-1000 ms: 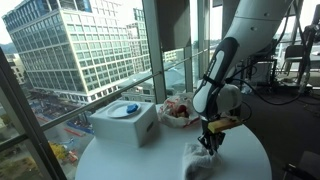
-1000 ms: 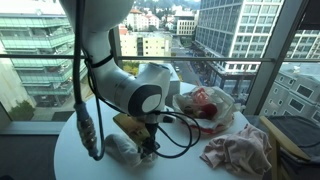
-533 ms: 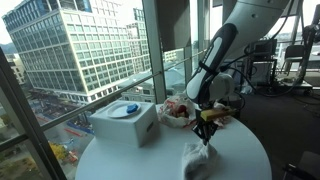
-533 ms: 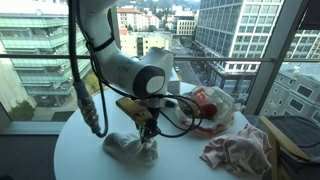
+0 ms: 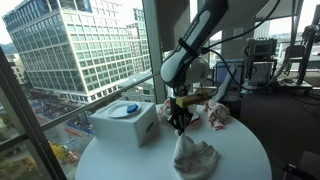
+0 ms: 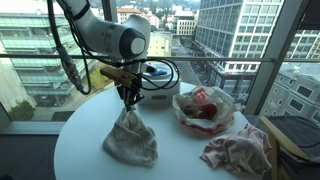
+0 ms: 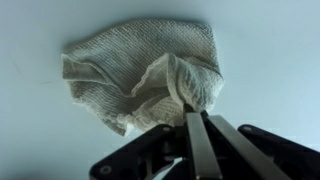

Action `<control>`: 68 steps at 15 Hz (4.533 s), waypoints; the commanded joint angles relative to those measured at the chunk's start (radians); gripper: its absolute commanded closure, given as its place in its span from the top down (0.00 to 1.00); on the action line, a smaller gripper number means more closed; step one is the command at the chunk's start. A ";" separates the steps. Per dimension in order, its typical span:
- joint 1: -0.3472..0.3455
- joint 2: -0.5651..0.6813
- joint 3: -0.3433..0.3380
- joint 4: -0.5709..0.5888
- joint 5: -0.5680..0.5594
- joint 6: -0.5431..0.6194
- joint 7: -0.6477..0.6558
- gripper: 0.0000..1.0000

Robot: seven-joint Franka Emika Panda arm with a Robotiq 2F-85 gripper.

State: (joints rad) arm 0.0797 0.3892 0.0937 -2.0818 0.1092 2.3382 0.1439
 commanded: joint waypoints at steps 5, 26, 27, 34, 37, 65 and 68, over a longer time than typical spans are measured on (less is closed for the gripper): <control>0.141 0.199 -0.010 0.184 -0.199 -0.001 -0.027 0.02; 0.308 0.500 -0.150 0.592 -0.606 -0.021 -0.014 0.07; 0.317 0.509 -0.154 0.608 -0.615 -0.020 -0.006 0.04; 0.311 0.467 -0.154 0.569 -0.595 -0.038 0.012 0.58; 0.272 0.409 -0.149 0.496 -0.554 -0.074 0.021 0.81; -0.143 0.144 -0.026 -0.062 -0.035 0.085 -0.297 1.00; -0.137 0.158 -0.053 -0.069 -0.053 0.075 -0.266 1.00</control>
State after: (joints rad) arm -0.0675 0.5713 0.0573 -2.1126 0.0515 2.3982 -0.1593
